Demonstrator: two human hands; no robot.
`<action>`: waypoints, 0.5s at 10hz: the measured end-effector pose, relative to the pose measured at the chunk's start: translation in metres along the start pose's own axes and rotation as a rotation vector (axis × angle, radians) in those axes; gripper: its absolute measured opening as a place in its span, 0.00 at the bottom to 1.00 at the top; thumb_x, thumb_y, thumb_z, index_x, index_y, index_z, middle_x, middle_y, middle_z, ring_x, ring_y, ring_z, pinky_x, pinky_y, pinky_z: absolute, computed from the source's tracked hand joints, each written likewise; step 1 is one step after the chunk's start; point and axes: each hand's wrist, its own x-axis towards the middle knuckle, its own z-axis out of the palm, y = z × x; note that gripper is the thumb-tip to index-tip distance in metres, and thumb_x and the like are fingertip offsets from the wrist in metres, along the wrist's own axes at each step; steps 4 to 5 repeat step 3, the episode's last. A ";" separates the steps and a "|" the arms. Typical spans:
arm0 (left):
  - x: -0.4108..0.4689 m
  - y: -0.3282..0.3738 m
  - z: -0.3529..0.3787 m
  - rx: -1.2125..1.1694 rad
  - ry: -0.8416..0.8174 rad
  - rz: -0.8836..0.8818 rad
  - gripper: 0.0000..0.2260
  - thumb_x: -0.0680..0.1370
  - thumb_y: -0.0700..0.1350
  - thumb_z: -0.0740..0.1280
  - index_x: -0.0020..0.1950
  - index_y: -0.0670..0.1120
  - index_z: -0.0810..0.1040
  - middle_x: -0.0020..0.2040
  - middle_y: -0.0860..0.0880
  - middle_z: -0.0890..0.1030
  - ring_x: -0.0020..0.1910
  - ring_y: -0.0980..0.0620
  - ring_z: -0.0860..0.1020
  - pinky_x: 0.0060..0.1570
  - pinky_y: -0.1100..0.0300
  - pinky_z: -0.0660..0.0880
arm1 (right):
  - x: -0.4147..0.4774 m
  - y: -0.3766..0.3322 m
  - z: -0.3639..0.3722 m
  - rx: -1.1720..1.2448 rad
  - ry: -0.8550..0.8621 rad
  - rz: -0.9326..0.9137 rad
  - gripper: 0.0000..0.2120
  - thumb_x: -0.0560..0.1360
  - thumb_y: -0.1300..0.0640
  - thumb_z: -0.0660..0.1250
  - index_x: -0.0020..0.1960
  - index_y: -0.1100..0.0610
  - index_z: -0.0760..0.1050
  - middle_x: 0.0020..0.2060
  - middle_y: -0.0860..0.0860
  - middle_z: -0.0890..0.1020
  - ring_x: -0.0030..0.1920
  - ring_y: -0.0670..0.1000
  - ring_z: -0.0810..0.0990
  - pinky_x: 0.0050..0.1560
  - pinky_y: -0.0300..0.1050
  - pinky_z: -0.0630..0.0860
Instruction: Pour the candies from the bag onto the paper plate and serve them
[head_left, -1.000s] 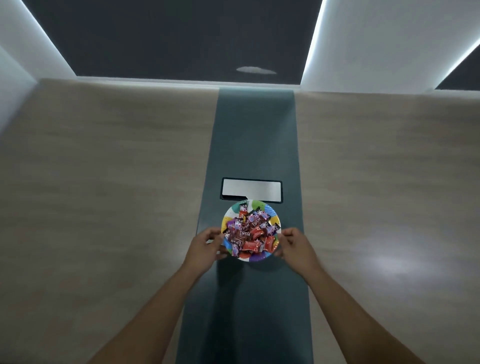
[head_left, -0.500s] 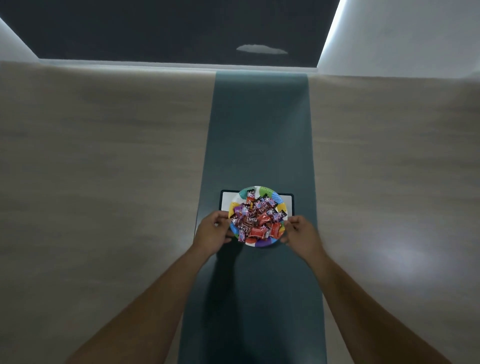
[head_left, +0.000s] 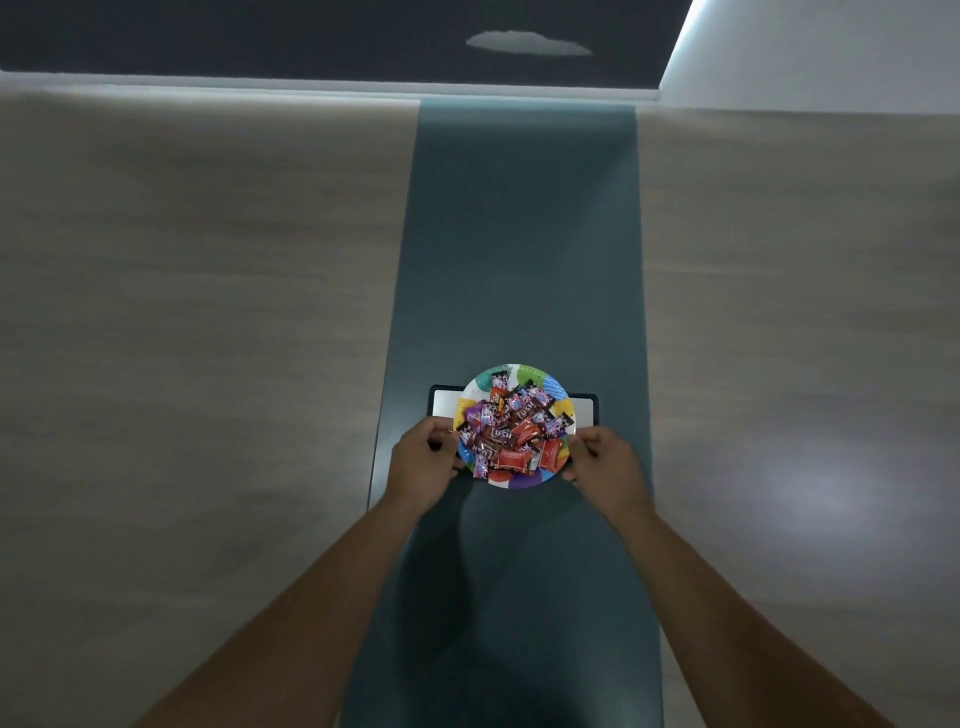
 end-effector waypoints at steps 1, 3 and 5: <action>-0.004 0.002 -0.004 0.038 -0.001 0.039 0.08 0.86 0.46 0.68 0.63 0.46 0.80 0.53 0.46 0.86 0.44 0.48 0.89 0.50 0.49 0.88 | -0.002 0.000 -0.003 -0.032 -0.002 -0.020 0.06 0.86 0.54 0.65 0.54 0.55 0.79 0.38 0.53 0.88 0.35 0.48 0.86 0.42 0.45 0.81; -0.024 -0.008 -0.018 0.089 0.065 0.062 0.08 0.86 0.46 0.66 0.62 0.46 0.81 0.51 0.47 0.87 0.37 0.51 0.85 0.43 0.53 0.85 | -0.026 0.007 -0.014 -0.015 0.008 -0.052 0.09 0.85 0.55 0.66 0.47 0.49 0.81 0.45 0.53 0.90 0.42 0.57 0.89 0.49 0.54 0.85; -0.024 -0.008 -0.018 0.089 0.065 0.062 0.08 0.86 0.46 0.66 0.62 0.46 0.81 0.51 0.47 0.87 0.37 0.51 0.85 0.43 0.53 0.85 | -0.026 0.007 -0.014 -0.015 0.008 -0.052 0.09 0.85 0.55 0.66 0.47 0.49 0.81 0.45 0.53 0.90 0.42 0.57 0.89 0.49 0.54 0.85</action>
